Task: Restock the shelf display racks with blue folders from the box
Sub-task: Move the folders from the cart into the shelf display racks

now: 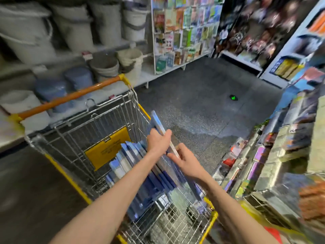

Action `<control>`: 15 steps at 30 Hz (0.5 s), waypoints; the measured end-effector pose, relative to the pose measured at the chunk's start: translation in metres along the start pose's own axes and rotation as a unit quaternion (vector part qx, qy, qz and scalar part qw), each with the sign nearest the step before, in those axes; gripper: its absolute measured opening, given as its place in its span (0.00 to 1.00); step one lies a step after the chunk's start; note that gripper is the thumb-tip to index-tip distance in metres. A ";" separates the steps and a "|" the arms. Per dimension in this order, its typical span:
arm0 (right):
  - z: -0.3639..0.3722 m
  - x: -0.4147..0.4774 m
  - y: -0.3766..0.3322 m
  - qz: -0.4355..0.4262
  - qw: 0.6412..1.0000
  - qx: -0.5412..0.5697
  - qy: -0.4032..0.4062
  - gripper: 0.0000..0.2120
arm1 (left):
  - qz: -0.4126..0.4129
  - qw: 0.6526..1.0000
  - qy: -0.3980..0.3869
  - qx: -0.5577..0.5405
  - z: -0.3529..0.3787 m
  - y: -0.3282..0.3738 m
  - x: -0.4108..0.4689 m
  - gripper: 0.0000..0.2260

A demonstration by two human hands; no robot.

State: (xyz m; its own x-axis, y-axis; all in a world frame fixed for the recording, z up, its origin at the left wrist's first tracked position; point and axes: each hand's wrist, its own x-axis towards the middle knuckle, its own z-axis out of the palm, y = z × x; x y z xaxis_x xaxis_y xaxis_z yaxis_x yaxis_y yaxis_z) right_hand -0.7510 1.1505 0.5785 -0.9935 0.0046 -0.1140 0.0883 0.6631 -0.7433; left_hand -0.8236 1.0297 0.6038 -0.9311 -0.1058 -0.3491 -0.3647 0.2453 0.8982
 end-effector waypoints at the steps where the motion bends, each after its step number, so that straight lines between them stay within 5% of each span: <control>1: -0.006 -0.007 -0.006 -0.007 1.000 0.015 -0.002 0.14 | 0.011 1.000 -0.001 0.012 -0.004 0.007 -0.010 0.15; 6: -0.042 -0.039 -0.044 -0.008 0.990 0.137 -0.022 0.23 | 0.073 0.996 0.008 0.048 -0.036 0.043 -0.065 0.12; 10: -0.061 -0.062 -0.077 -0.019 0.975 0.219 -0.020 0.14 | 0.122 0.991 -0.007 0.052 -0.059 0.069 -0.095 0.17; 15: -0.083 -0.086 -0.120 -0.049 0.967 0.250 -0.010 0.26 | 0.168 0.985 -0.034 -0.006 -0.069 0.110 -0.133 0.13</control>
State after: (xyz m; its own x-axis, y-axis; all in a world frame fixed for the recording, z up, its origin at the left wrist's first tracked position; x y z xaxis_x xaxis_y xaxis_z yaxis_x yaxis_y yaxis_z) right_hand -0.6824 1.1328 0.7324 -0.9977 -0.0578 -0.0367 0.0234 0.2155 -0.9762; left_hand -0.7398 1.0046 0.7676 -0.9979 0.0437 -0.0473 -0.0352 0.2448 0.9689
